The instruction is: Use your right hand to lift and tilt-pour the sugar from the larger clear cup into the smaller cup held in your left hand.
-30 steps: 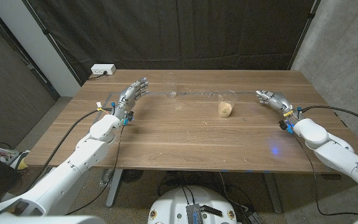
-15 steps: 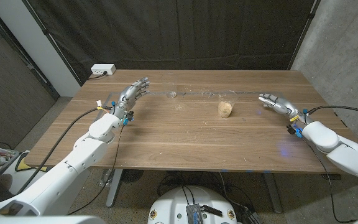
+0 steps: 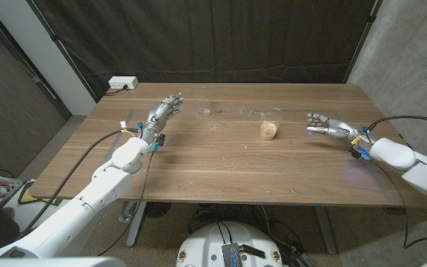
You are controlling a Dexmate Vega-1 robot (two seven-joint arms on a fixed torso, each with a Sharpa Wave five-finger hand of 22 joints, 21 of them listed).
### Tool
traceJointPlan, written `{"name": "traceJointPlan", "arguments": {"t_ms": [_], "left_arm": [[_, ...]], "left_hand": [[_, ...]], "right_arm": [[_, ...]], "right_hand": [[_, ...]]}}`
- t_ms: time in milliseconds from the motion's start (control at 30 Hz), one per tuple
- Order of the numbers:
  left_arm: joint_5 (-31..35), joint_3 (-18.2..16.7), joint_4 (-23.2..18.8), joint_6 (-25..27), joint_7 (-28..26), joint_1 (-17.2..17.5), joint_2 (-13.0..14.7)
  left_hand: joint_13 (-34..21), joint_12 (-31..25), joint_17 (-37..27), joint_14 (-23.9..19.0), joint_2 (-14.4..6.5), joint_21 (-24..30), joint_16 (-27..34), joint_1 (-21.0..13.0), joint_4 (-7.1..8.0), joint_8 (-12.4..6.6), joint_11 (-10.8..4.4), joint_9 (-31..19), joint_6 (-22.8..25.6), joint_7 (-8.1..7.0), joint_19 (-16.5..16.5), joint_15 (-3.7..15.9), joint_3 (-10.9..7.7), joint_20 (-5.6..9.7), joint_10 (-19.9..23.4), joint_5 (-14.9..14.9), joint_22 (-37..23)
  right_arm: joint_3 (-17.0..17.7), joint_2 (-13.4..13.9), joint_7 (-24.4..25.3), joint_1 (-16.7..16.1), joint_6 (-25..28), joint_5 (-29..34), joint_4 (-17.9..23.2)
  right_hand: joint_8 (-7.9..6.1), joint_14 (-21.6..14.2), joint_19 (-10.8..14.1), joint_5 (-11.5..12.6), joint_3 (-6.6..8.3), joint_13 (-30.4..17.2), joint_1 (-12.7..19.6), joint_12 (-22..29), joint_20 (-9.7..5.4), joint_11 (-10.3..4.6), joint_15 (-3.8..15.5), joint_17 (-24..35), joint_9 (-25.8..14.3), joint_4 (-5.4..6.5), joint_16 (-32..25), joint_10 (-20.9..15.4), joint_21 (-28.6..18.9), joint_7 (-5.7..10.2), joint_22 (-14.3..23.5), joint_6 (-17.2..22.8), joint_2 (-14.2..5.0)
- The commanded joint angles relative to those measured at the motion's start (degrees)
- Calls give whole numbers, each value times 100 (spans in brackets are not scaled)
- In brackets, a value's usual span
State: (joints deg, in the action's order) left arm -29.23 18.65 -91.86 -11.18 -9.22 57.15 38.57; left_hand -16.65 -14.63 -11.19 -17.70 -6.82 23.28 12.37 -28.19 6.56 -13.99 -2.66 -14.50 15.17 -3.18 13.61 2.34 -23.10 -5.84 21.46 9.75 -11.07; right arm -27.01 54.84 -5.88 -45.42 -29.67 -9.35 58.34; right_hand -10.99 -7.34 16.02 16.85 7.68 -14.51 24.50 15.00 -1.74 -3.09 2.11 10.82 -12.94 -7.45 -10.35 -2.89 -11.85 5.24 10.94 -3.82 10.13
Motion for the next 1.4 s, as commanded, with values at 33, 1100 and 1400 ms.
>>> {"name": "traceJointPlan", "arguments": {"t_ms": [33, 1100, 1400], "left_arm": [[451, 236, -924, 304, -622, 300, -212], [779, 125, -903, -83, -794, 715, -235], [764, 87, -790, -127, -653, 663, -177]], "left_hand": [[-25, -34, -10, -85, 23, 14, 16, -8, -24, -26, -18, -13, 63, -4, 58, 205, -33, -16, 47, 27, -27], [-41, -18, -8, -110, 58, 7, -2, -26, -57, -13, -48, 5, 73, -26, 55, 244, -36, -10, 48, 22, -36], [-45, -18, -10, -109, 64, 4, -7, -26, -61, -11, -51, 8, 77, -34, 50, 248, -35, -10, 57, 22, -39]], "right_arm": [[-489, -121, 58, 823, -1869, 1590, -1209], [-942, -197, 479, 915, -1367, 1841, -713], [-819, -130, 291, 670, -740, 1719, 25]], "right_hand": [[-13, 65, -69, 60, -29, -18, 83, -42, 2, 0, 582, 15, -31, -37, 35, 82, 22, 4, 15, -55, -20], [-91, 297, -337, 199, -32, -81, 146, -71, 126, 84, 459, 50, -54, 14, -8, 250, 68, -79, 31, -135, -239], [-78, 452, -518, 237, -57, -105, 141, -133, 214, 120, 395, 55, -60, 32, 3, 458, 100, -111, 35, -264, -264]]}}
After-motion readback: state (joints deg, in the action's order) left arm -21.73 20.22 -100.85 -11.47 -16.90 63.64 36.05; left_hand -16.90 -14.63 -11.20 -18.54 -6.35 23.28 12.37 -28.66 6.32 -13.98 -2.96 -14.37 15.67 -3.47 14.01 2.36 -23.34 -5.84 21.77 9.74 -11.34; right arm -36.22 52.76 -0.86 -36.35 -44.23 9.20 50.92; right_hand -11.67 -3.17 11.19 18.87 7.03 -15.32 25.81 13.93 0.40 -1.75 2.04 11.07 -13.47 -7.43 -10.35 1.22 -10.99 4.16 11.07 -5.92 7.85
